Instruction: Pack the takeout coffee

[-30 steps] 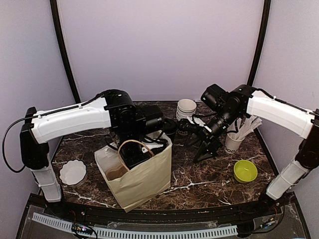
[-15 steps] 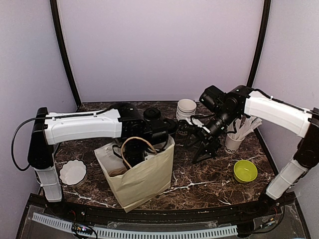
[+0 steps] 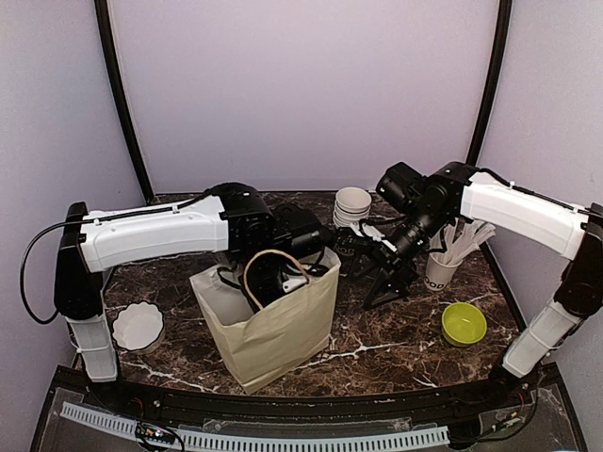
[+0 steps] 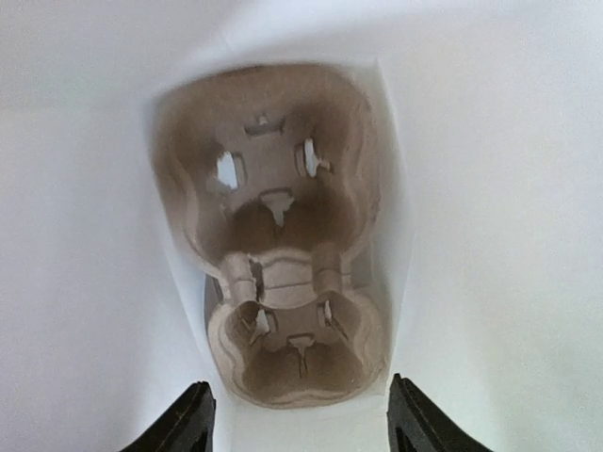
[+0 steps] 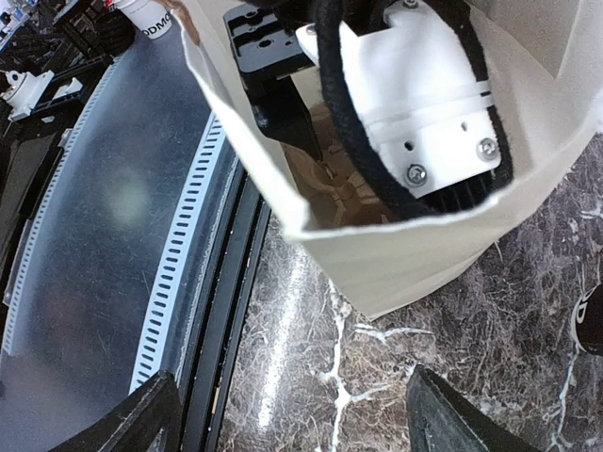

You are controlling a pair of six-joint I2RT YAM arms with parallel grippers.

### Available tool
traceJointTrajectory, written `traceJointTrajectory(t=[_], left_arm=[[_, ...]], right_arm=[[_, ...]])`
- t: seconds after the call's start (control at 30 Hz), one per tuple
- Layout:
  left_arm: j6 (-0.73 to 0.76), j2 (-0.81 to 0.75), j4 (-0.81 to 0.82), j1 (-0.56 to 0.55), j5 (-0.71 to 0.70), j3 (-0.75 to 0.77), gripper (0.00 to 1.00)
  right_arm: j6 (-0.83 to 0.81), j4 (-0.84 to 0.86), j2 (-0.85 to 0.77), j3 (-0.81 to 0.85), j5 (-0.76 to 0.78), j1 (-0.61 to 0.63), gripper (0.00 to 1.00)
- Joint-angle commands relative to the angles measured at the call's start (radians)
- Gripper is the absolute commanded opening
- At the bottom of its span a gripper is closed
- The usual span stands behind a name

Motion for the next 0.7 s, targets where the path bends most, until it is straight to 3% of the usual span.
traceJointTrajectory(t=[0.0,0.67], left_arm=[[0.012,-0.031,-0.014,0.003,-0.017,0.096,0.66],[0.068,-0.142,0.041,0.002,-0.048,0.557,0.66]], right_arm=[[0.008,-0.021,0.004,0.035,-0.006,-0.005,0.83],[-0.044,-0.135,0.036,0.153,-0.074,-0.075,0.84]])
